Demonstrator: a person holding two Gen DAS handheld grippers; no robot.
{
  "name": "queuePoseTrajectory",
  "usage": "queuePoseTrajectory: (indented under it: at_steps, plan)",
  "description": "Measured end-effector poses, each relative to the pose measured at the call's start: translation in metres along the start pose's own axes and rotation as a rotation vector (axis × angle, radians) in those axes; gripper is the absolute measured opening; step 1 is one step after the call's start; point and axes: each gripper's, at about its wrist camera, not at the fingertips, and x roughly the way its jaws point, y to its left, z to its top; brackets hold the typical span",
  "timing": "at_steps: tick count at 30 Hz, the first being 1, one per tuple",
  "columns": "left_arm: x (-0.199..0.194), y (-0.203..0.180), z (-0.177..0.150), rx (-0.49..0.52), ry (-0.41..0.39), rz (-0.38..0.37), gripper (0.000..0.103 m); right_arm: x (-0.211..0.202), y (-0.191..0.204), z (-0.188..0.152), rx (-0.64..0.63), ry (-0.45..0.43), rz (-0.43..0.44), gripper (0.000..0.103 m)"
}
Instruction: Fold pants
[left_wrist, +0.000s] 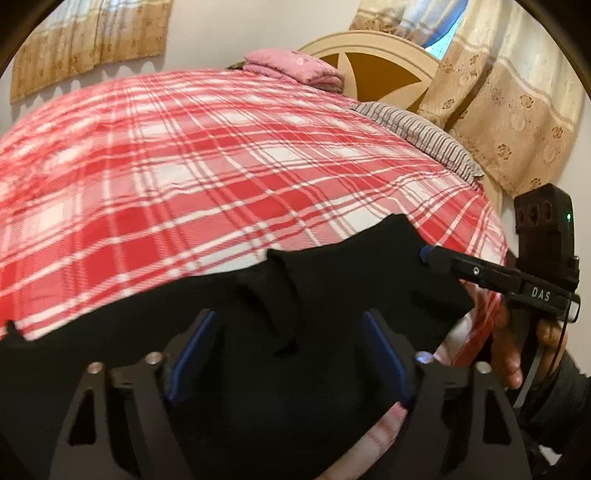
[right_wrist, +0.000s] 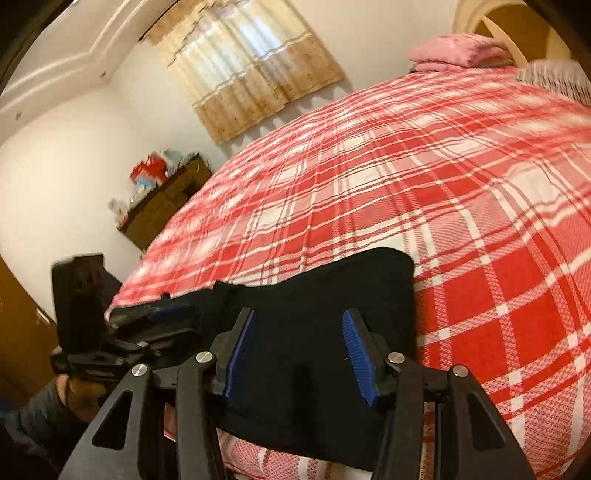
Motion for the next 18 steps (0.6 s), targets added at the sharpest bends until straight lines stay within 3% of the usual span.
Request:
queuePoseTrajectory:
  at_steps: [3,6,8,12,18]
  plan:
    - [0.011,-0.004,-0.003,-0.015,0.026,-0.021,0.065,-0.003,0.001,0.0,0.0,-0.031,-0.002,0.051]
    - [0.017,-0.006,-0.006,-0.016,0.043,-0.027,0.041,-0.008,0.0,-0.001,0.004,-0.041,-0.001,0.051]
    - [0.017,-0.006,-0.007,-0.015,0.04,-0.025,0.016,-0.008,-0.002,-0.003,0.009,-0.048,-0.007,0.051]
    - [0.006,-0.001,-0.008,-0.045,0.014,-0.049,0.01,-0.012,-0.004,-0.003,0.02,-0.071,-0.011,0.052]
    - [-0.023,0.006,-0.007,-0.095,-0.029,-0.084,0.009,-0.022,-0.007,-0.001,0.025,-0.132,-0.013,0.054]
